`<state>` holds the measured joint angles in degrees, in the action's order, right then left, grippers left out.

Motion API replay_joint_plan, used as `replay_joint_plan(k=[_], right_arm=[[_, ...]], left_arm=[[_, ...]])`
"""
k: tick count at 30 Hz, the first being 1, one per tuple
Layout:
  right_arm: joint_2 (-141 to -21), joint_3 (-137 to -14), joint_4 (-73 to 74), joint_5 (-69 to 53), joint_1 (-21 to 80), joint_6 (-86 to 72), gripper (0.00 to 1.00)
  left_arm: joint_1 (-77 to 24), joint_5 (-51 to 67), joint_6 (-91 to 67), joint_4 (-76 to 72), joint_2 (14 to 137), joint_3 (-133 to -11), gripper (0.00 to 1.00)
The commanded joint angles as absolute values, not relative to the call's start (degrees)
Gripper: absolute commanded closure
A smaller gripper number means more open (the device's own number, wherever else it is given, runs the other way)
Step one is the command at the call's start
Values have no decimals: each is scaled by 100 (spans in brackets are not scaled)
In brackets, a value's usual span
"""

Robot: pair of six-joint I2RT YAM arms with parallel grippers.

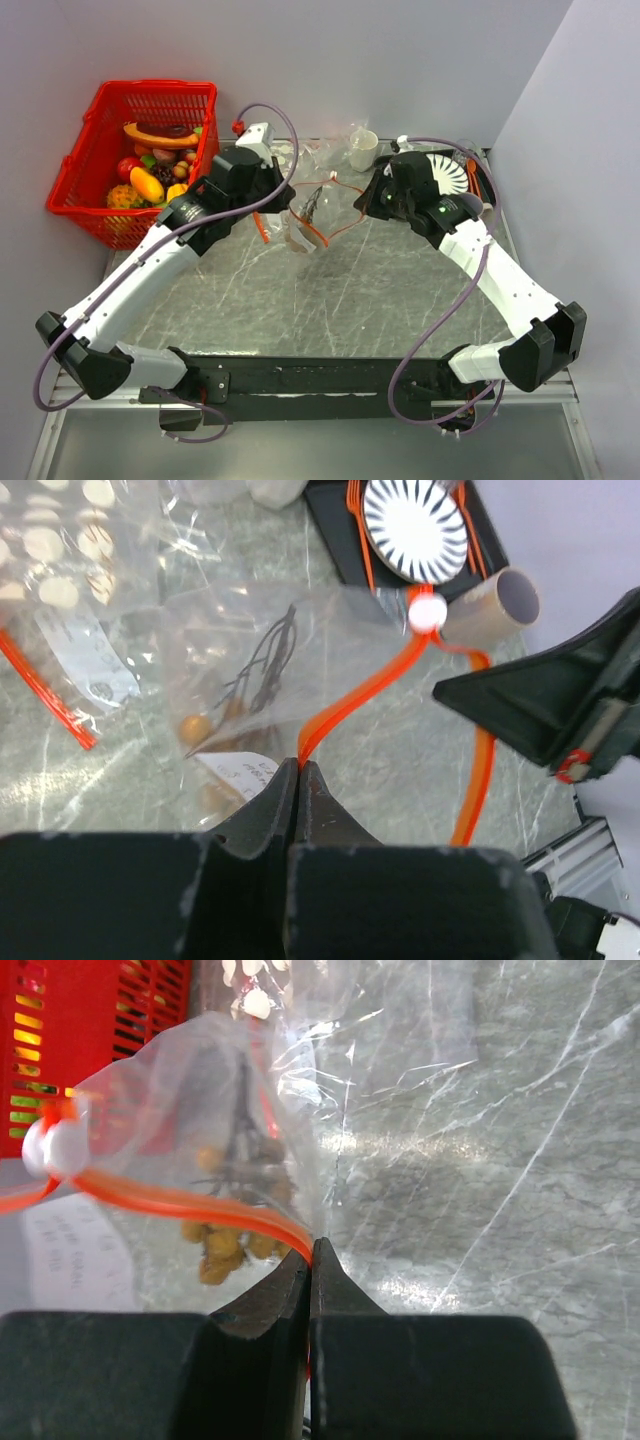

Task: Place the food in the zip-top bag and seal the zipper
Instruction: Adjust the zipper food storage bag at the center of the board.

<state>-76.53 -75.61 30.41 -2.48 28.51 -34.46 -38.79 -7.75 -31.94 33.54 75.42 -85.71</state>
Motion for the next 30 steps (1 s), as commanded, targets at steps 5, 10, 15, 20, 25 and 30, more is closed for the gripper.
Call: replay_joint_plan(k=[5, 10, 15, 20, 25, 30], right_arm=[[-7594, -7954, 2971, -298, 2865, -3208, 95], [-7673, -7814, 2874, -535, 2865, -3173, 94], [-7682, -7585, 2663, -826, 2865, -3094, 91], [-7524, -7181, 2391, -1028, 2865, -3015, 78], [-7374, -6769, 2233, -1011, 2865, -3023, 71], [-7304, -6487, 2127, -1134, 2865, -3102, 60]], left_arm=[[-3858, -273, -3243, 2901, 7681, -8288, 99], [-3858, -88, -3313, 2681, 7691, -8069, 99], [-3850, -219, -3305, 2453, 7515, -7823, 99], [-3858, -316, -3261, 2382, 7409, -7726, 99], [-3858, -299, -3287, 2215, 7374, -7568, 99], [-3858, -308, -3287, 2101, 7374, -7541, 99]])
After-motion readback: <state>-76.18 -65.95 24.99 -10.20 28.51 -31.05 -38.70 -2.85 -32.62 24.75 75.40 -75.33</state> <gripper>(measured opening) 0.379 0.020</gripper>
